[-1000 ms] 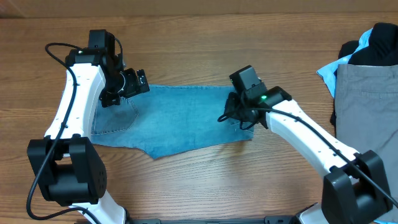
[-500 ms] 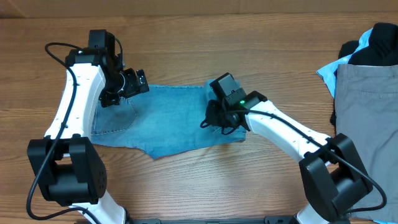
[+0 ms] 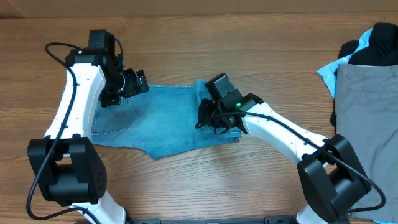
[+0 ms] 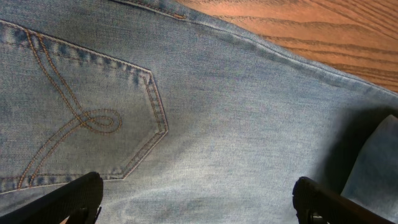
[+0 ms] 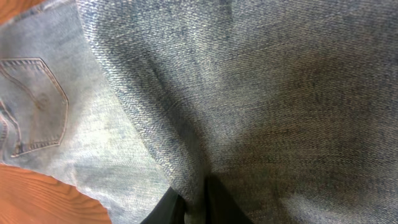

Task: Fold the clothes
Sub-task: 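Fold the leg end with the right gripper toward the left gripper, then lay the folded legs over the jeans seat and open the right gripper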

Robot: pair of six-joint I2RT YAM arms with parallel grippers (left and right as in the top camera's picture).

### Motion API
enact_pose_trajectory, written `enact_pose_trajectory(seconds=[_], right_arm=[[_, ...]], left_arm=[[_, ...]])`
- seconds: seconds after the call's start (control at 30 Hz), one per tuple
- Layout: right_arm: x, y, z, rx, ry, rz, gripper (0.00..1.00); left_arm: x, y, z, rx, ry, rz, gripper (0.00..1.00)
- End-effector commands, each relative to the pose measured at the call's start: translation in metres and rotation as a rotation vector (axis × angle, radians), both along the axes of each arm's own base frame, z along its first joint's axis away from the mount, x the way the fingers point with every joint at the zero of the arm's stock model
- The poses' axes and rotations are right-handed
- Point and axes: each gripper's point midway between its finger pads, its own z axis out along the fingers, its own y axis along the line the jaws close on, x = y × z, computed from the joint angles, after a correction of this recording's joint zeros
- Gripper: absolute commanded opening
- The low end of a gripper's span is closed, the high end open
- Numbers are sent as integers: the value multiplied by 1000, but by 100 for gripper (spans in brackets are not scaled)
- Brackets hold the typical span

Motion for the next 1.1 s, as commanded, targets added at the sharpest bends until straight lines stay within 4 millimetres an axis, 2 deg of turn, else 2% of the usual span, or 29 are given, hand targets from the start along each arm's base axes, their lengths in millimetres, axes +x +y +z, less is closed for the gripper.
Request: enact_pose_trajectory(seconds=[0.0,0.17,0.23,0.27,0.3,0.47,0.53,0.63,0.67,0.77,0.87,0.97,1.07], right_arm=[[4,16,11,49,-15,3,12],[-1,34,16,81,-35,18,10],[-3,38,17,84,-37,22,20],[-4,39,17,84,-37,25,29],[-5,39,16,83,-35,25,32],[-4,34,16,74,-29,23,41],[3,29,23,63,-51,41,45],[20,9,36,35,-73,41,50],[27,3,40,31,-85,46,49],[43,-9,48,72,-116,63,28],[50,-7,54,164,-110,87,11],[50,8,58,263,-110,154,5],[50,24,49,335,-96,203,4]], left_arm=[[-2,0,8,14,-18,-2,100],[-2,0,8,13,-18,-2,100],[-3,0,8,13,-15,-2,100],[-3,0,8,14,-13,-2,100],[-4,0,8,14,-11,-2,100],[-5,0,7,14,-6,-2,100],[-5,0,7,14,-6,-2,100],[-6,0,7,14,-4,-2,100],[-6,0,7,14,-4,-2,100],[-5,0,7,14,-7,-2,100],[-5,0,8,14,-8,-2,100],[-5,0,8,14,-8,-2,100],[-5,0,8,13,-7,-2,100]])
